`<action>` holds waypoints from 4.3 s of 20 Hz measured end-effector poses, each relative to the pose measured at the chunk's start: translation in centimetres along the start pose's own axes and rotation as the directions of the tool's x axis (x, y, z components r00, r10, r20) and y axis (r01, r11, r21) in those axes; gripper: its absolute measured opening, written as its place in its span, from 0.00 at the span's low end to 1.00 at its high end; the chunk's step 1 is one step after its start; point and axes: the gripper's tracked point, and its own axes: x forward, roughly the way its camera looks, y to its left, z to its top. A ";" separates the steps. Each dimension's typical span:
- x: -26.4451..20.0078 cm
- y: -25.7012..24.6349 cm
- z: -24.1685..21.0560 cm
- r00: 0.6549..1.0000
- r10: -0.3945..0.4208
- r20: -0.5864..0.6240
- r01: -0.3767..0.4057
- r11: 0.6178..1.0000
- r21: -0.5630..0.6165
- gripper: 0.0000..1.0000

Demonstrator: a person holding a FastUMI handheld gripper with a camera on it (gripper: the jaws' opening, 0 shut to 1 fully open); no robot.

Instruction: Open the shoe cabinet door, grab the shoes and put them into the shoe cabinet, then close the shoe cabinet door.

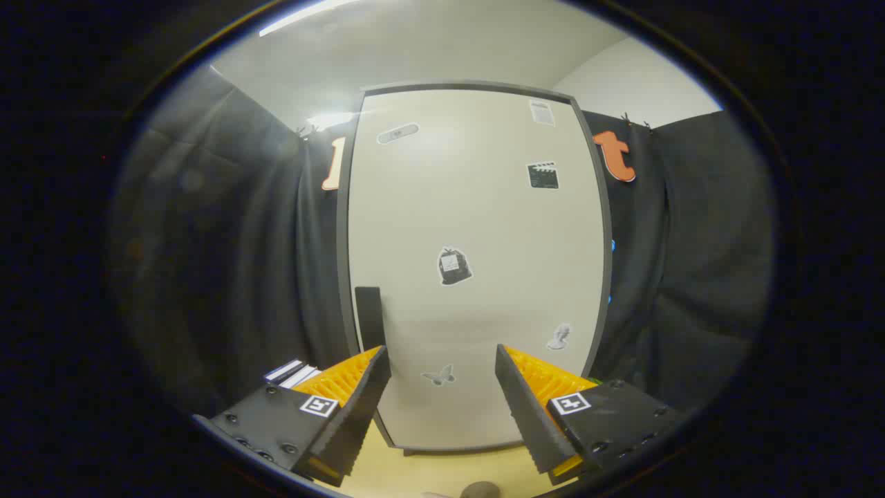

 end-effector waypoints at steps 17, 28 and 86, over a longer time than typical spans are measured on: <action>2.8 2.9 -1.1 1.000 0.010 -0.030 -0.010 1.000 -0.020 0.95; 6.3 6.4 -1.1 1.000 0.026 -0.009 -0.025 1.000 0.012 0.95; -8.0 -6.8 -2.4 0.956 0.273 -0.103 -0.276 0.961 -0.018 0.08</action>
